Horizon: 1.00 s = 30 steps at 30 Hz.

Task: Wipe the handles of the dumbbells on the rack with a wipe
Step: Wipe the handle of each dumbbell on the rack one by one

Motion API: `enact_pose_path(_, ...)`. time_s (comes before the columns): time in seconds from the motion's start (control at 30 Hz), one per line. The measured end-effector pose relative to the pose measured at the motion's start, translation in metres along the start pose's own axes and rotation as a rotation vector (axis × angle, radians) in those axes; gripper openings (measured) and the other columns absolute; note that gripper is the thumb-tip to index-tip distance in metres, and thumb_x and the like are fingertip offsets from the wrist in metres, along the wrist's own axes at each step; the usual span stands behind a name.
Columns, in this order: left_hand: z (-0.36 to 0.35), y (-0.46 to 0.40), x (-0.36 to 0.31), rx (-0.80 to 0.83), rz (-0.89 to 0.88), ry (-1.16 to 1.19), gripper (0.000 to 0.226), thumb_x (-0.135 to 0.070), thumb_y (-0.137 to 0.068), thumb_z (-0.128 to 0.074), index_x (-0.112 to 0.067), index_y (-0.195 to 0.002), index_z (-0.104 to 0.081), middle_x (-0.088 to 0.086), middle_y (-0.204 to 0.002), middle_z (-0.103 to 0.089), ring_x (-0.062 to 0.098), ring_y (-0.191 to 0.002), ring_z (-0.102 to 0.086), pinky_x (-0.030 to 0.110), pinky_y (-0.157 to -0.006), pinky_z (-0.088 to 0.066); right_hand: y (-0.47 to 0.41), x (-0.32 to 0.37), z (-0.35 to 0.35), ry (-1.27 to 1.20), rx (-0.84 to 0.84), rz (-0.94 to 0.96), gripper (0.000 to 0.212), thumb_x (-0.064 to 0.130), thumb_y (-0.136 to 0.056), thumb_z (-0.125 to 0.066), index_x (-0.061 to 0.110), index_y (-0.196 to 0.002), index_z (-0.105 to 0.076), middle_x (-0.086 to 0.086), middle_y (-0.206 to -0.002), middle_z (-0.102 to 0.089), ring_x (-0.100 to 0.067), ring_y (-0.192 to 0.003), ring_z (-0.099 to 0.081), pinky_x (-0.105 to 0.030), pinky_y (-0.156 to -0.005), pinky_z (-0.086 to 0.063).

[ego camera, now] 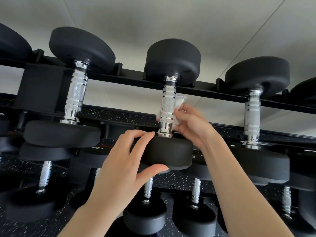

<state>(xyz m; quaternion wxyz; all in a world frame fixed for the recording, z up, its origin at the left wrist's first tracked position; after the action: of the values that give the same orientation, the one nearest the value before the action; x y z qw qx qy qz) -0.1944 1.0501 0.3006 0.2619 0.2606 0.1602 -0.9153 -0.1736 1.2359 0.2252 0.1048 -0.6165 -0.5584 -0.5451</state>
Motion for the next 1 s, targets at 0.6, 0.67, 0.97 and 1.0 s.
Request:
enact_pose_path(0.6, -0.001, -0.001, 0.002, -0.016, 0.000, 0.061, 0.067, -0.063, -0.084, -0.048, -0.017, -0.132, -0.051, -0.008, -0.122, -0.044, 0.010, -0.104, -0.049, 0.019, -0.085, -0.041, 0.057, 0.029, -0.001, 0.903, -0.216, 0.143, 0.011, 0.021, -0.078, -0.074, 0.028, -0.076, -0.067, 0.010, -0.081, -0.070, -0.013, -0.081, -0.058, -0.024, -0.069, -0.041)
enact_pose_path(0.67, -0.002, -0.001, 0.004, -0.021, -0.006, 0.104, 0.068, -0.063, -0.083, -0.051, -0.016, -0.131, -0.053, -0.008, -0.122, -0.044, 0.011, -0.105, -0.049, 0.021, -0.087, -0.041, 0.061, 0.038, -0.012, 1.013, -0.249, 0.196, 0.016, 0.026, -0.075, -0.076, 0.037, -0.070, -0.066, 0.018, -0.083, -0.064, -0.013, -0.089, -0.054, -0.017, -0.066, -0.038)
enact_pose_path(0.97, -0.005, -0.001, 0.013, -0.038, 0.038, 0.305, 0.067, -0.061, -0.074, -0.061, -0.020, -0.127, -0.058, -0.011, -0.120, -0.046, 0.011, -0.111, -0.050, 0.022, -0.090, -0.040, 0.045, 0.049, -0.060, 1.437, -0.111, 0.269, 0.005, 0.030, -0.078, -0.073, 0.027, -0.081, -0.072, 0.005, -0.095, -0.063, -0.011, -0.091, -0.053, -0.016, -0.075, -0.042)
enact_pose_path(1.0, -0.005, -0.001, 0.014, -0.045, 0.048, 0.328, 0.067, -0.061, -0.073, -0.062, -0.020, -0.126, -0.059, -0.011, -0.119, -0.047, 0.011, -0.111, -0.050, 0.022, -0.089, -0.041, 0.043, 0.049, -0.063, 1.503, -0.098, 0.270, 0.005, 0.031, -0.078, -0.072, 0.028, -0.082, -0.072, 0.003, -0.096, -0.064, -0.014, -0.091, -0.055, -0.025, -0.078, -0.046)
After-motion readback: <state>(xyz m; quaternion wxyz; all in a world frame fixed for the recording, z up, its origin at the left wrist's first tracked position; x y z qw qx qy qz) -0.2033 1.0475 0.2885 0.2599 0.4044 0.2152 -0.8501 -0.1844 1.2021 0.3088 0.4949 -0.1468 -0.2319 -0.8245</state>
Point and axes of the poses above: each hand's wrist, its own y-axis away from the middle knuckle, its own z-axis out of the back of the hand, x = y × z, the point moved 7 cm from there along -y, towards the middle knuckle
